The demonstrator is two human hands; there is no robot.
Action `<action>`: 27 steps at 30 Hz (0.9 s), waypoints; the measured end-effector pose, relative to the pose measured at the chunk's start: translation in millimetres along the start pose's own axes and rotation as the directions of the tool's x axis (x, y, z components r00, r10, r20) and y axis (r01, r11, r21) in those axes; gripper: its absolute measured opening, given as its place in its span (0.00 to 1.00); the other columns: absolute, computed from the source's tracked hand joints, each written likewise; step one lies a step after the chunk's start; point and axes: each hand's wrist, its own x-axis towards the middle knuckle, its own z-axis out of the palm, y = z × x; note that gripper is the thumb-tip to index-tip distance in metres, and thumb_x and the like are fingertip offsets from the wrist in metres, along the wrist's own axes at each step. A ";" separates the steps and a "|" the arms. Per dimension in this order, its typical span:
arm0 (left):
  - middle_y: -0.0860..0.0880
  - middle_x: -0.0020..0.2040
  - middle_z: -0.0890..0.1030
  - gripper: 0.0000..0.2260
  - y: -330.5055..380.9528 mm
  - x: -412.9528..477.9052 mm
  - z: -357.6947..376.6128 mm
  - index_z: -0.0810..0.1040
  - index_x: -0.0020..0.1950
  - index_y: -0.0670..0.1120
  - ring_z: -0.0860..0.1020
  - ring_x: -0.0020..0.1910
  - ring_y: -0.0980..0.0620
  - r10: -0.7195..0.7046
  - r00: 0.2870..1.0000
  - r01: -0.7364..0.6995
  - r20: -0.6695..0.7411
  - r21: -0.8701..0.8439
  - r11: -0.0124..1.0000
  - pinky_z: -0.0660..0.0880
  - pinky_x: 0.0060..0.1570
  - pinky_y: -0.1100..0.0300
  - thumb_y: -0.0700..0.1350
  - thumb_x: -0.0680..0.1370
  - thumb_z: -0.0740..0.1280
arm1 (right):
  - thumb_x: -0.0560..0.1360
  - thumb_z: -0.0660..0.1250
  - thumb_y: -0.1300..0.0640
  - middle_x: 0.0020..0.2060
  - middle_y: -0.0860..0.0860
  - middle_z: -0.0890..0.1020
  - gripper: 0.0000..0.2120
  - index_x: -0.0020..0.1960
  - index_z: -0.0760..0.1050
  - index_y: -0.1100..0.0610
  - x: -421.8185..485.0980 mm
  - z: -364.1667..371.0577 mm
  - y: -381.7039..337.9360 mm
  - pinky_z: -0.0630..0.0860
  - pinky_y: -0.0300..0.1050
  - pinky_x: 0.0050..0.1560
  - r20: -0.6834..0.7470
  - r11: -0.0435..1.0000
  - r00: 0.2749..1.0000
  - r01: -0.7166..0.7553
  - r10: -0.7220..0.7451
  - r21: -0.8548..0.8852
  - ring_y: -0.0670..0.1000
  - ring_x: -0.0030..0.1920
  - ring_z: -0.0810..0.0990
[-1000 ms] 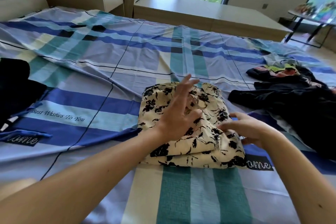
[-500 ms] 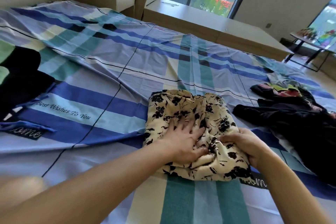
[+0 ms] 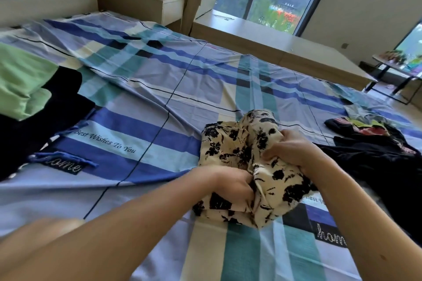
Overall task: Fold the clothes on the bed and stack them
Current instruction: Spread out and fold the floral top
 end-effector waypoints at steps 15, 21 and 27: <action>0.41 0.51 0.83 0.32 -93.1 -30.6 -72.2 0.75 0.62 0.42 0.84 0.44 0.42 -0.518 0.851 0.220 -0.093 -0.831 0.511 0.81 0.49 0.48 0.69 0.76 0.62 | 0.73 0.74 0.45 0.52 0.49 0.75 0.23 0.61 0.69 0.52 -44.9 115.4 -75.5 0.76 0.47 0.50 0.261 0.818 0.919 0.383 -0.294 -0.429 0.54 0.53 0.78; 0.44 0.67 0.71 0.29 -104.1 -2.7 -58.8 0.65 0.72 0.46 0.71 0.66 0.41 -0.355 0.574 0.340 -0.738 -0.180 0.923 0.73 0.63 0.48 0.53 0.75 0.72 | 0.76 0.68 0.46 0.46 0.48 0.81 0.15 0.58 0.76 0.53 -40.9 136.7 -36.9 0.76 0.49 0.46 0.220 0.804 0.829 0.555 -0.513 -0.213 0.50 0.45 0.77; 0.50 0.82 0.51 0.24 -115.9 40.7 -42.2 0.60 0.80 0.55 0.47 0.81 0.46 -0.012 0.805 0.131 -0.593 0.157 0.979 0.46 0.78 0.45 0.58 0.84 0.53 | 0.77 0.58 0.35 0.75 0.53 0.57 0.33 0.78 0.58 0.47 -44.5 145.4 7.8 0.50 0.60 0.78 -0.154 0.861 0.917 0.272 -0.367 -0.430 0.56 0.78 0.52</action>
